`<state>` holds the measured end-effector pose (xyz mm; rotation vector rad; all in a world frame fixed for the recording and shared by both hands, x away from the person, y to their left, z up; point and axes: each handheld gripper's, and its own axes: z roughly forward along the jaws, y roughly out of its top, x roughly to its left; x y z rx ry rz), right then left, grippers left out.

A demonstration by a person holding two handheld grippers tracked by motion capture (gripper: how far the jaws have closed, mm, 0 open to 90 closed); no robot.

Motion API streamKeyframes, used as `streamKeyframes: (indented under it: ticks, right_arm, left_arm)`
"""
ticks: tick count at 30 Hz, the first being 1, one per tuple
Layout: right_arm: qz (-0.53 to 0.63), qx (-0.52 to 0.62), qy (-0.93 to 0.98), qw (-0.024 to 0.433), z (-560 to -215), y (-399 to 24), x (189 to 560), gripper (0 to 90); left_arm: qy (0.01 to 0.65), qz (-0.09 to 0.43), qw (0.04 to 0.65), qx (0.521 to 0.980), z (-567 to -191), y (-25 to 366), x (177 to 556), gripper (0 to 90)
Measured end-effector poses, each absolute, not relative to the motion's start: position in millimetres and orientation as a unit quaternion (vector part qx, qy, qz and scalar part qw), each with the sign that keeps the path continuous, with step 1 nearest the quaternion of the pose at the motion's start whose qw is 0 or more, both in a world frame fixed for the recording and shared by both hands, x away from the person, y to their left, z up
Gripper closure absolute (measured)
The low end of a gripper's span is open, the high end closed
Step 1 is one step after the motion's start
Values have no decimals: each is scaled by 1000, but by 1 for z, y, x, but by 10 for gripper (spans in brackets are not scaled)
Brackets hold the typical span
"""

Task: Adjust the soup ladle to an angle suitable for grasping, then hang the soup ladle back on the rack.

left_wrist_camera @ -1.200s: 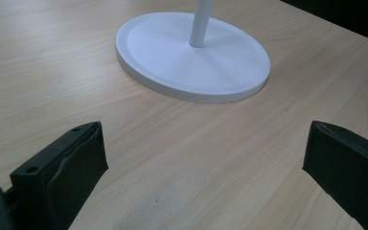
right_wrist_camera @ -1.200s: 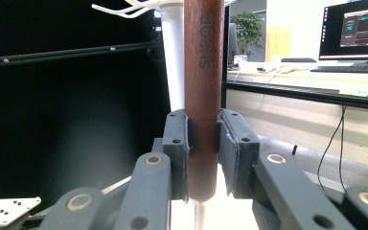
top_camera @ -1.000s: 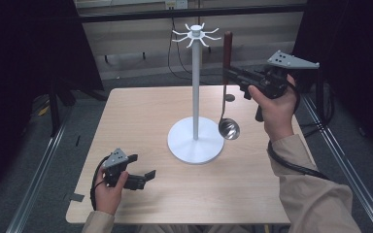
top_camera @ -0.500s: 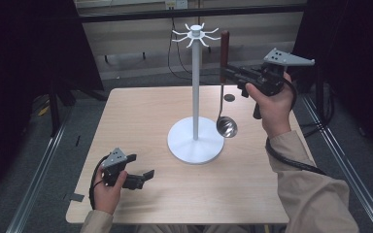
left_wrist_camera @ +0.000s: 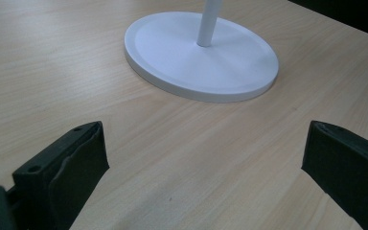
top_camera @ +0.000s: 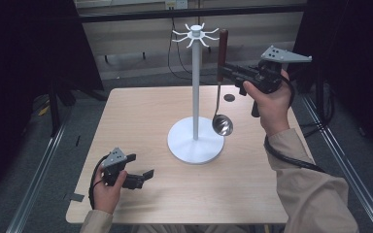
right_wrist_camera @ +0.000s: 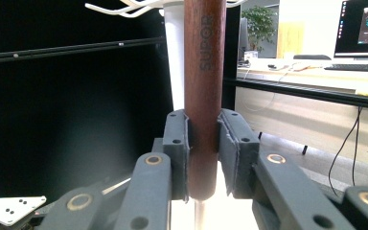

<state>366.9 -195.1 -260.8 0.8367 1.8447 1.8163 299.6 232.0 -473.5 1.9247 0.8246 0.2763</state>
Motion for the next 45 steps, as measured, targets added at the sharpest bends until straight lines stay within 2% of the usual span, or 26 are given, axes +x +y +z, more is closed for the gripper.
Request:
streamKeyframes:
  ticks: [20, 45]
  right_arm:
    - [655, 290, 670, 193, -265, -185, 377, 747]
    - [656, 296, 665, 199, -269, -177, 376, 725]
  left_arm:
    - [337, 109, 492, 796, -477, 233, 304, 18]
    - [337, 110, 489, 797, -476, 234, 303, 20]
